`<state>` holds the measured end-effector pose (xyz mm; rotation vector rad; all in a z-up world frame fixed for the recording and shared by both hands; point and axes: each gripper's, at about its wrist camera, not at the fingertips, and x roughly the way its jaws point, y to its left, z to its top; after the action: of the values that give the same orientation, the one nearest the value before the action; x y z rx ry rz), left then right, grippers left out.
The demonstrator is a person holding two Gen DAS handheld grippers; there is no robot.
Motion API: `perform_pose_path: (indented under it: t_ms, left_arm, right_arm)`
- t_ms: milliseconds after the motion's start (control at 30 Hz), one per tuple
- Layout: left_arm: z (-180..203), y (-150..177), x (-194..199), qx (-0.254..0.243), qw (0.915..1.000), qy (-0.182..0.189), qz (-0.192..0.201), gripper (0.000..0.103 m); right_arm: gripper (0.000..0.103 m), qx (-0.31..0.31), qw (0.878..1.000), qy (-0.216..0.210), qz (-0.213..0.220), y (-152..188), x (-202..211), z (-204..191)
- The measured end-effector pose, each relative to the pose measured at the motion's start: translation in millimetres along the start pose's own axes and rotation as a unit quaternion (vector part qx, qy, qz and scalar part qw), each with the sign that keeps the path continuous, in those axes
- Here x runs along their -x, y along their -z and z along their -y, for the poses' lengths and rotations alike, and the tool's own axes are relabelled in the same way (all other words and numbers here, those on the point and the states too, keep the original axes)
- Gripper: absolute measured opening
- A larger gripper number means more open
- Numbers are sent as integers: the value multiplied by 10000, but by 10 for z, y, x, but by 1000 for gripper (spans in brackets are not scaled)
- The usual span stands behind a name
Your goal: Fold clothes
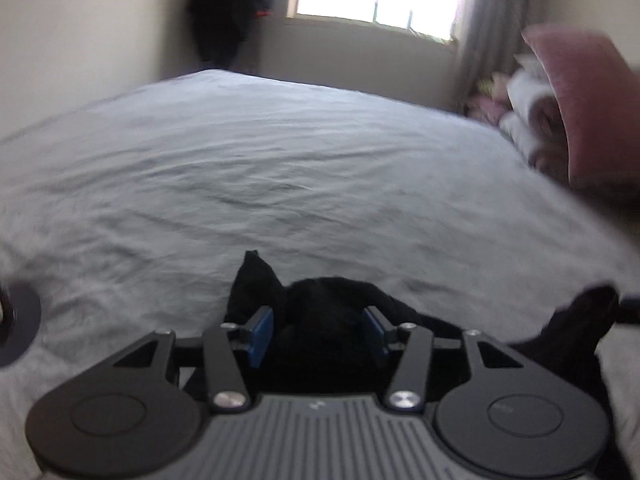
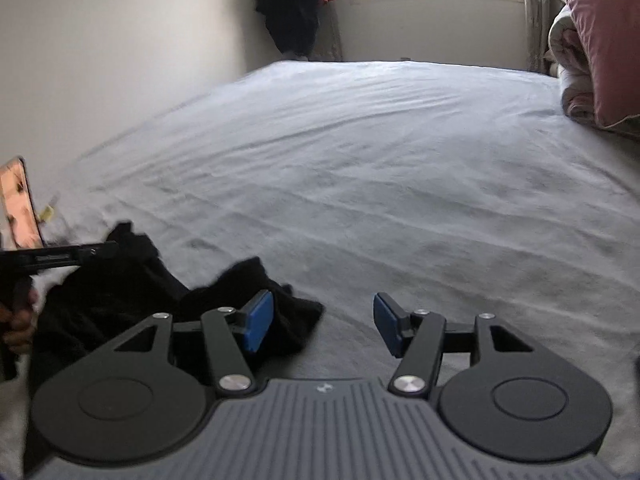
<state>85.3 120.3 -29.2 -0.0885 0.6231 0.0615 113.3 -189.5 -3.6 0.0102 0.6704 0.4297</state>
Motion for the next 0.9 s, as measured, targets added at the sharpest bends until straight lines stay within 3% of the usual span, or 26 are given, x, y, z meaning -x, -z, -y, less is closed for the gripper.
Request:
perform_pose_path:
  t_ms: [100,200,333,400,433,467,500,567,667,733,767,800,867,900]
  left_arm:
    - [117,-36,-17,-422,9990,-149,41,53]
    - [133,-83,-65,-459,9988,-151,-31,62]
    - [105,-89,-197,-387,9989,-131,-237,62]
    - [110,-97,-251,-421,9986,-137,-275,59]
    - [117,-102,-275,-434,9985,-134,-292,55]
    - [120,-106,-301,-447,9984,-150,-314,43]
    - [123,-110,-327,-463,9982,-167,-336,23]
    - [142,-110,-368,-548,9976,-275,-333,3]
    - [177,-143,-298,-477,9966,-654,117,3]
    - [199,-190,-249,-502,9899,-1238,477,2]
    - [186,-216,-246,-458,9873,-1419,553,2]
    - [155,-234,-272,-380,9873,-1469,478,3]
    - [92,-268,-324,-223,9869,-1564,326,3]
    - [56,-271,-352,-144,9872,-1575,216,3]
  right_arm:
    - [60,87,9998,-108,-123,21,-57,-30]
    - [60,283,9994,-89,-203,60,-73,-70]
    - [60,340,9990,-10,-286,100,-166,-108]
    - [51,269,9993,-12,-250,111,-214,-111]
    - [35,199,9996,-112,-167,116,-231,-110]
    - [25,126,9996,-223,-79,121,-247,-109]
    - [23,53,9994,-333,9,127,-263,-108]
    - [14,-55,9985,-517,144,137,-302,-117]
    - [14,-190,9970,-546,509,138,-271,-129]
    - [14,-335,9940,-615,843,121,-196,-99]
    - [24,-476,9922,-642,955,111,-162,-58]
    - [27,-544,9922,-625,926,107,-156,-15]
    - [47,-660,9926,-580,836,101,-149,70]
    - [48,-699,9933,-563,732,103,-169,109]
